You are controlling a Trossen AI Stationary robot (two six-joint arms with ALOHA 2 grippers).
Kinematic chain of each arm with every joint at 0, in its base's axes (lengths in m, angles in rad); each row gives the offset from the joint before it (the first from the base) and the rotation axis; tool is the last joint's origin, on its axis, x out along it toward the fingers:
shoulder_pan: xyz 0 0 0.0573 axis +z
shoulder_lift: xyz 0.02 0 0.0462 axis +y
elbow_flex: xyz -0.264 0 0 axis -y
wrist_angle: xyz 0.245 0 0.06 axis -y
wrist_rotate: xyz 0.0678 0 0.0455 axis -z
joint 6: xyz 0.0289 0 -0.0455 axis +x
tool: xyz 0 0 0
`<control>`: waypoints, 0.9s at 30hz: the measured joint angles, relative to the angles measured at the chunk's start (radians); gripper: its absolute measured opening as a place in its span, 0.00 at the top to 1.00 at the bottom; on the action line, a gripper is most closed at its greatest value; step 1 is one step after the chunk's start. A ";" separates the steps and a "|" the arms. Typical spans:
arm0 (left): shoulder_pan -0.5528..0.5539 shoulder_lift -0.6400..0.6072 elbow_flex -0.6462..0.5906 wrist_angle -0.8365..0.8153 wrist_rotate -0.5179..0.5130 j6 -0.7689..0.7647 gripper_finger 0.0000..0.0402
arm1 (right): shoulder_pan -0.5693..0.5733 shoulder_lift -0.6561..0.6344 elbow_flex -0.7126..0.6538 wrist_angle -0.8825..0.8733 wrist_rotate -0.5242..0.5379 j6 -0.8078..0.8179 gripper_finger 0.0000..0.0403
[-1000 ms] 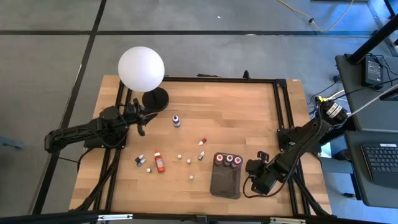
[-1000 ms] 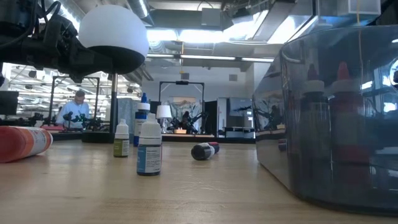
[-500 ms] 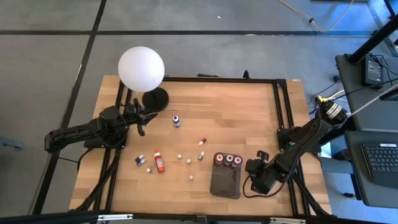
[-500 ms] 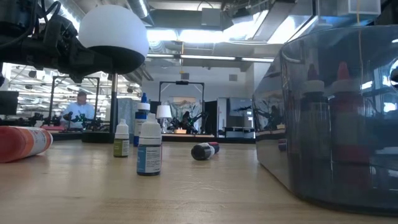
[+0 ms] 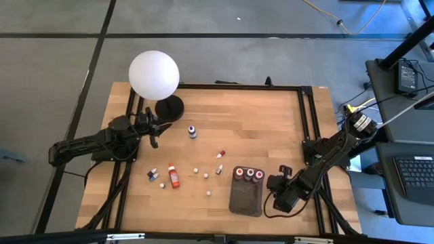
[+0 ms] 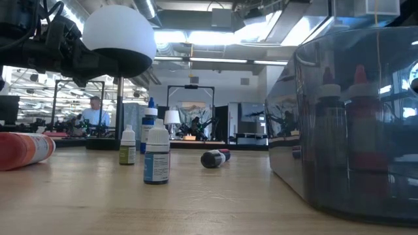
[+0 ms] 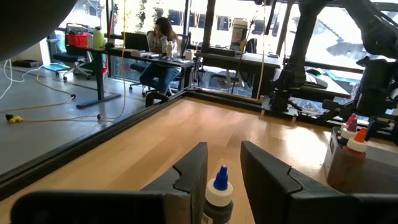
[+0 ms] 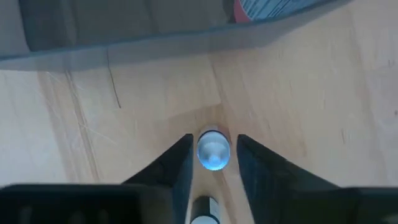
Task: Pick & Place food coloring
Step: Put the small food coloring bottle into the black bin
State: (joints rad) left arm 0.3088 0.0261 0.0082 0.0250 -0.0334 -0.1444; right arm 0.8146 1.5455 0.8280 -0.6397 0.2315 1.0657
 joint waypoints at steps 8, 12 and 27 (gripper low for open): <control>0.000 0.000 0.000 0.000 0.000 0.000 0.77 | 0.000 -0.004 0.002 -0.007 -0.019 0.003 0.86; 0.000 0.000 0.000 0.000 0.000 -0.005 0.77 | 0.000 -0.002 0.067 -0.087 -0.015 0.002 0.86; 0.000 0.000 0.000 0.000 0.000 -0.029 0.77 | -0.051 0.091 0.524 -0.305 0.165 -0.088 0.86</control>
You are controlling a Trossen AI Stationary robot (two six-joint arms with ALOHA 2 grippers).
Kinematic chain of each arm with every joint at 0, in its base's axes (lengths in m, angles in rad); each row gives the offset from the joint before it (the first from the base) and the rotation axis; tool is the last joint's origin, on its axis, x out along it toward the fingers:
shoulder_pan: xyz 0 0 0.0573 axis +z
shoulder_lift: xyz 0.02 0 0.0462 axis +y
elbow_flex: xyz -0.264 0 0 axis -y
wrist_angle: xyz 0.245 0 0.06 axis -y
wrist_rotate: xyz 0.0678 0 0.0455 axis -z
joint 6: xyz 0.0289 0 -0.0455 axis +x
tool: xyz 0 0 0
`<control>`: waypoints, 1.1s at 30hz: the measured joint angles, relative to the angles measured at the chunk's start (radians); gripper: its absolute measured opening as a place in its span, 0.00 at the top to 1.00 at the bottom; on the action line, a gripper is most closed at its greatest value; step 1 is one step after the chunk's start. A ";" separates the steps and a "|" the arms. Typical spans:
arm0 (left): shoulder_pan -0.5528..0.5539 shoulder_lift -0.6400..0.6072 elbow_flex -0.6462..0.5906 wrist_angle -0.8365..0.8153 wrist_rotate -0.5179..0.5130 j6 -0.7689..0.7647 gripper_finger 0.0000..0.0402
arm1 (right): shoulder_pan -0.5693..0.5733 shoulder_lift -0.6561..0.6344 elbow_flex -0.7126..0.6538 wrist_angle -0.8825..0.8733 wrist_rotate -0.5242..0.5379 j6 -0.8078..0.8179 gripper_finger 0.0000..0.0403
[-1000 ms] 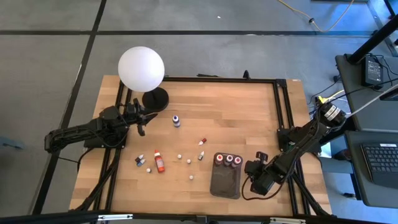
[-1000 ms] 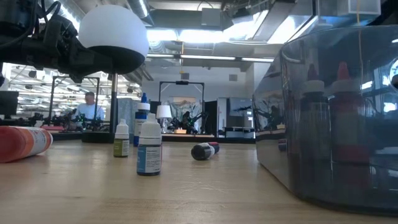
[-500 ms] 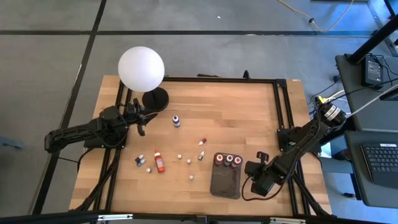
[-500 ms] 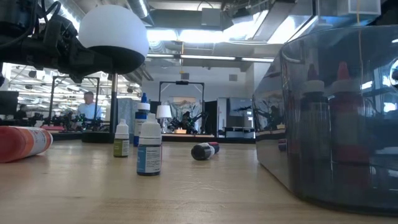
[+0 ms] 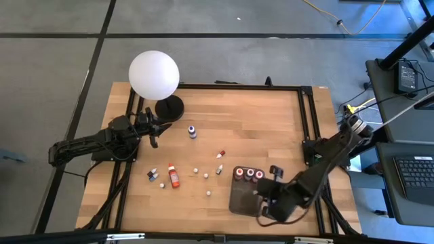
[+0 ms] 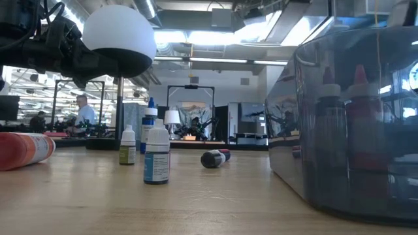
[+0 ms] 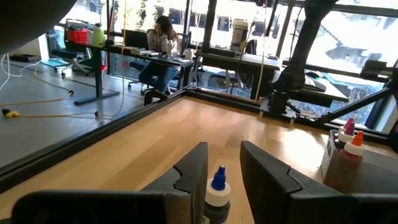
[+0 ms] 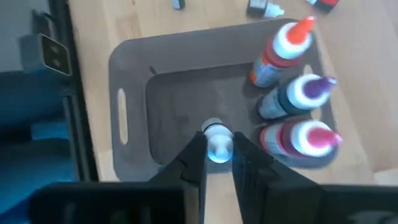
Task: Pick & Place food coloring
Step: Put the small food coloring bottle into the black bin
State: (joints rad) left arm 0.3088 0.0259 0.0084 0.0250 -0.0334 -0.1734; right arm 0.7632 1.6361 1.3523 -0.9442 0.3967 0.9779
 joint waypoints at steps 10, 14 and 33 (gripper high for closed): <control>0.000 0.000 0.000 0.000 0.000 0.002 0.77 | -0.082 0.177 0.005 0.012 -0.192 -0.021 0.85; 0.000 0.000 0.000 0.007 -0.009 0.004 0.77 | -0.070 0.217 0.005 0.052 -0.198 -0.022 0.83; 0.000 0.000 0.000 0.008 -0.037 0.004 0.77 | -0.064 0.302 0.005 0.107 -0.208 -0.068 0.81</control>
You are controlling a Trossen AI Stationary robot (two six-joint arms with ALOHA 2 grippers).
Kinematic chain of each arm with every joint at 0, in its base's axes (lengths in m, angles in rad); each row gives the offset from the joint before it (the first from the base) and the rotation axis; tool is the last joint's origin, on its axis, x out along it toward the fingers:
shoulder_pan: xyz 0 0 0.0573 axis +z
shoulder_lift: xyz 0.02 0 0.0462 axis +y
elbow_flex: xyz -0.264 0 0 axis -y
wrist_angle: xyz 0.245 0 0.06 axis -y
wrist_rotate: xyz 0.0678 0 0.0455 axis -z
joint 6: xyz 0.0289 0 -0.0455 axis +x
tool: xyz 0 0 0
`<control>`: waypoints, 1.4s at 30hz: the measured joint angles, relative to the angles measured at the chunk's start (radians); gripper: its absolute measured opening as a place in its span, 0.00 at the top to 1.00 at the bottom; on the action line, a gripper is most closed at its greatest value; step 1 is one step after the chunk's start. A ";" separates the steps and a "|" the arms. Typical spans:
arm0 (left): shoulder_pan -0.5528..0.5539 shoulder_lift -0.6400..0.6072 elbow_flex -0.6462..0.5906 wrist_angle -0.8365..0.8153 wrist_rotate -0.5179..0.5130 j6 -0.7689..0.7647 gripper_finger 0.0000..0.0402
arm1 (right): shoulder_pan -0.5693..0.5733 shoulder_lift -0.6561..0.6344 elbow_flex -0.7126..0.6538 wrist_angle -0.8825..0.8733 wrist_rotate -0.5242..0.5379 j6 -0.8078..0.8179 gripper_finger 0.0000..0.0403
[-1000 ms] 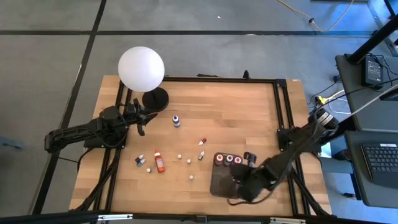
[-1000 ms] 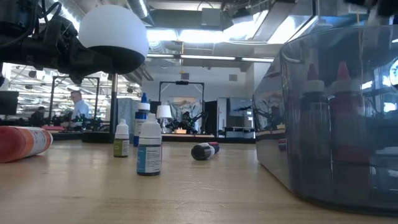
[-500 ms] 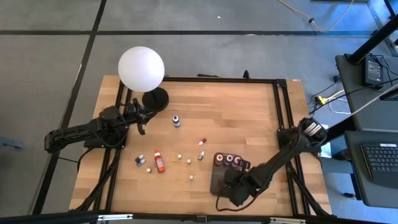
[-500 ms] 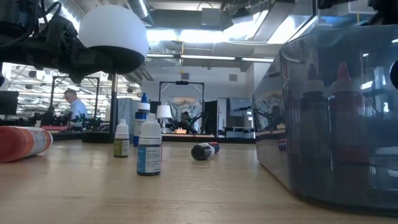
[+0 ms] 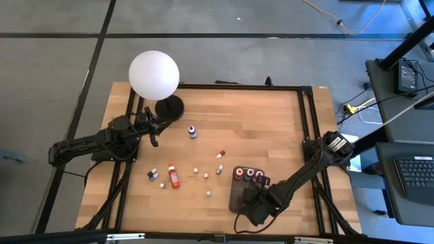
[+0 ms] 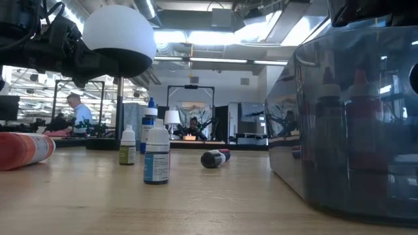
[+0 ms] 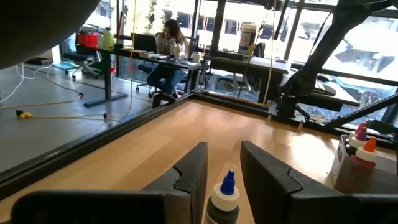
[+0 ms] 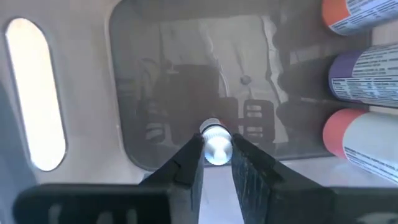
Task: Pick & Place food coloring
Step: Put the small food coloring bottle into the black bin
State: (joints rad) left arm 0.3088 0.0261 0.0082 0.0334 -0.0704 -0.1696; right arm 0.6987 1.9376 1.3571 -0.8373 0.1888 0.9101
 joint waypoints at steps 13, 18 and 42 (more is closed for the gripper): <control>0.000 0.000 0.000 0.000 0.000 0.000 0.77 | 0.000 0.000 0.000 -0.002 -0.009 -0.025 0.74; 0.000 0.000 0.000 0.000 0.000 0.000 0.76 | -0.001 0.000 0.000 -0.016 -0.009 -0.024 0.70; 0.000 0.000 0.000 0.000 0.000 0.000 0.77 | 0.162 -0.006 0.319 -0.651 -0.008 0.436 0.70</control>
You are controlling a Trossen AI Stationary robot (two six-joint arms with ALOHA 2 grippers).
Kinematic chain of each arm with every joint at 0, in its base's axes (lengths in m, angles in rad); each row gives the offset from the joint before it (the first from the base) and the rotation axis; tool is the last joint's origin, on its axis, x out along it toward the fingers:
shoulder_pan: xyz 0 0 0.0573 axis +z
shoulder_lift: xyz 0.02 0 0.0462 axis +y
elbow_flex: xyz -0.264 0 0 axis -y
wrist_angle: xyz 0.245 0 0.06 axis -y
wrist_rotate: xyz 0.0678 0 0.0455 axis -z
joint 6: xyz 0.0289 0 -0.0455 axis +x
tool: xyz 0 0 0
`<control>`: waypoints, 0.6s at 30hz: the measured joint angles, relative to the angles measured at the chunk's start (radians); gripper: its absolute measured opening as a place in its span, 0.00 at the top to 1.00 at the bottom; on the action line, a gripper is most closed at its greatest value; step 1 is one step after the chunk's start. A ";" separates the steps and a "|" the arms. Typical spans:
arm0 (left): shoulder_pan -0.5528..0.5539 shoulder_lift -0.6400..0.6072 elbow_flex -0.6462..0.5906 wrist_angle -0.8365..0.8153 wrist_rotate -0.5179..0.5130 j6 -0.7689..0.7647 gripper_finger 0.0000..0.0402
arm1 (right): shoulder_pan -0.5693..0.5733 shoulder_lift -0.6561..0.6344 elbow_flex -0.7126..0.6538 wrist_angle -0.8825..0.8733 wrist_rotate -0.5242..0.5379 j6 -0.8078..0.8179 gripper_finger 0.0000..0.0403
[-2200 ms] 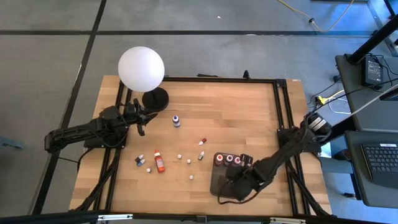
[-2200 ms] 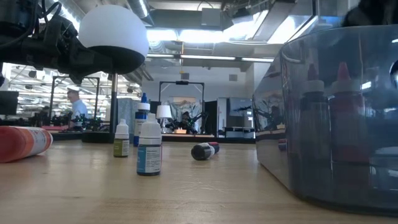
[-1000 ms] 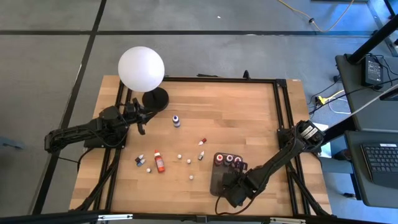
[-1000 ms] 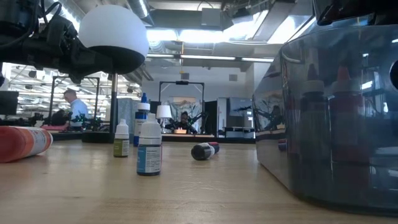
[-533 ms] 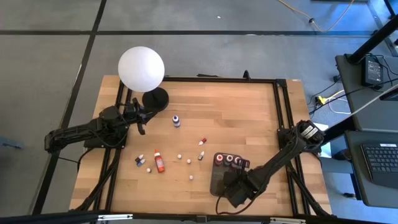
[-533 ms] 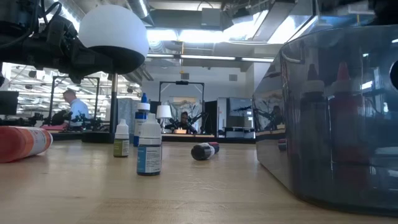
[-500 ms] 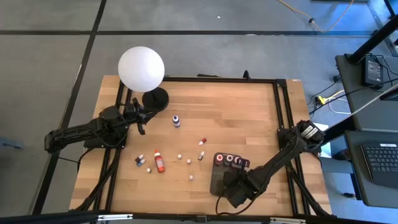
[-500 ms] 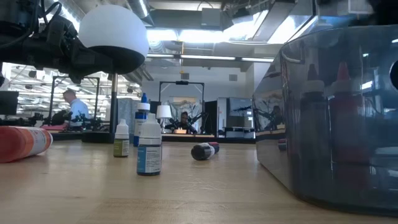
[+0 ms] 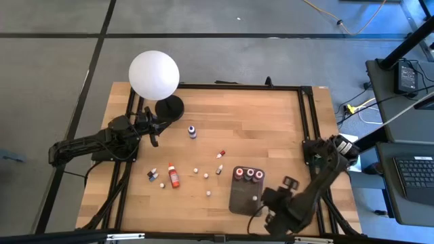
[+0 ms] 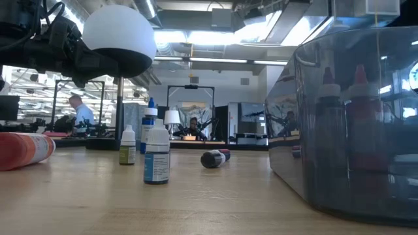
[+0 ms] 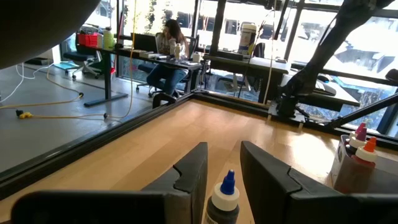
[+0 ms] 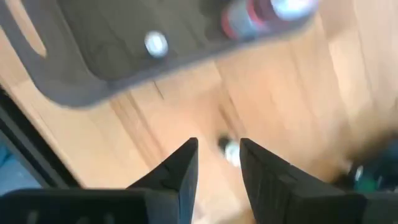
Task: Pick & Place food coloring
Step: Put the small food coloring bottle into the black bin
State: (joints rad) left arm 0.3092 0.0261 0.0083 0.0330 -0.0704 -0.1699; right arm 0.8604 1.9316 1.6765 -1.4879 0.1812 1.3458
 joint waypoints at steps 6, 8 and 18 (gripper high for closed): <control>0.000 0.000 0.000 0.000 0.000 0.000 0.77 | 0.063 0.000 -0.021 0.000 -0.003 0.219 0.70; 0.000 0.000 0.000 0.000 0.000 0.000 0.77 | 0.077 0.000 -0.034 -0.006 -0.003 0.246 0.70; 0.000 0.000 0.000 0.019 -0.044 0.000 0.77 | 0.095 -0.219 -0.285 0.104 0.003 0.322 0.70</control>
State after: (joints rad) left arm 0.3092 0.0257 0.0085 0.0520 -0.1143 -0.1699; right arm 0.9550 1.7128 1.3913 -1.3841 0.1844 1.6677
